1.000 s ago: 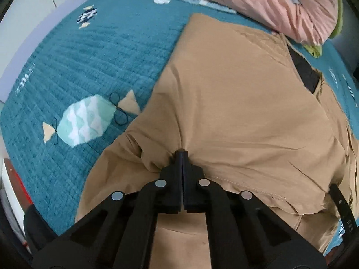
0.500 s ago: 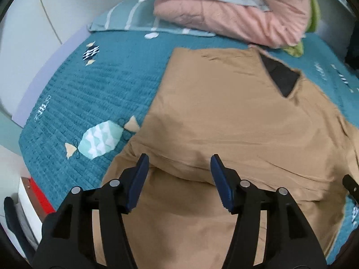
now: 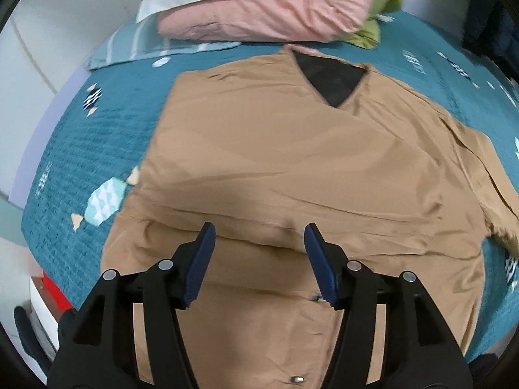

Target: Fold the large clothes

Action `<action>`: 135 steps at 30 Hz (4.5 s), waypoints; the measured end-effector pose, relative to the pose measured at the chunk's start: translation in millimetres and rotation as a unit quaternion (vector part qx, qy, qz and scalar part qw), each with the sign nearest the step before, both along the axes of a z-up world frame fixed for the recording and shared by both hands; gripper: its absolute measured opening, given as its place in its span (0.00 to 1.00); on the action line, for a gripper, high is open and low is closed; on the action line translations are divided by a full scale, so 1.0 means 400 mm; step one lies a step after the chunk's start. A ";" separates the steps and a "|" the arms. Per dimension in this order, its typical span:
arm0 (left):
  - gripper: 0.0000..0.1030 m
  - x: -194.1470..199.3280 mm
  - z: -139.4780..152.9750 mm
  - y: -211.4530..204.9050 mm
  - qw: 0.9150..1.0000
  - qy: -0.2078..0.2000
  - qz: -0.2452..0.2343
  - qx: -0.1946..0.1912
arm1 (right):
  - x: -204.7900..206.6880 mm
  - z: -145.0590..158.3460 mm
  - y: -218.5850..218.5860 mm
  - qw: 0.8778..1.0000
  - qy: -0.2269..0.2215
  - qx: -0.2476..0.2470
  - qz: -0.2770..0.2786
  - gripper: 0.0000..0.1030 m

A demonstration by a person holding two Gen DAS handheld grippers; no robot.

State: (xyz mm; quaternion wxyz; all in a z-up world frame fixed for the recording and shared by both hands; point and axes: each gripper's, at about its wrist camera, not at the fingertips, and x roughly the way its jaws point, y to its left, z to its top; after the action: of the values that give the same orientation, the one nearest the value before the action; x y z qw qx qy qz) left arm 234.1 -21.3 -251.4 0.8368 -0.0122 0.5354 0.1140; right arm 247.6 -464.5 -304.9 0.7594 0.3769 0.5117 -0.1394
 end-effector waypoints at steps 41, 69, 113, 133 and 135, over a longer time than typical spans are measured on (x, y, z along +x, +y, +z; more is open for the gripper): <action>0.11 0.283 -0.198 -0.589 0.979 0.059 -0.185 -0.064 | 0.037 0.110 -0.122 0.983 -0.177 -0.047 -0.019 0.17; 0.11 0.231 -0.005 -0.328 0.983 0.019 -0.170 -0.068 | 0.059 0.420 0.470 0.940 -0.280 -0.081 0.180 0.17; 0.12 0.121 0.079 0.161 0.988 -0.070 -0.039 -0.133 | 0.109 0.228 0.735 0.927 -0.177 -0.170 0.283 0.71; 0.10 0.208 -0.086 0.184 0.978 -0.015 -0.037 -0.206 | 0.167 0.014 0.621 0.952 -0.057 -0.128 0.271 0.20; 0.11 0.211 -0.069 0.190 0.975 -0.031 -0.036 -0.215 | 0.167 0.042 0.621 0.950 -0.077 -0.135 0.270 0.21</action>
State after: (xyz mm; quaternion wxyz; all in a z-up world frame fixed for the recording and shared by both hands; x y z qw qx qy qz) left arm 318.6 54.6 -279.1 0.8343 -0.1763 0.5212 -0.0341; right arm 314.6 -216.0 -288.2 0.8495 0.1283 0.5107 0.0326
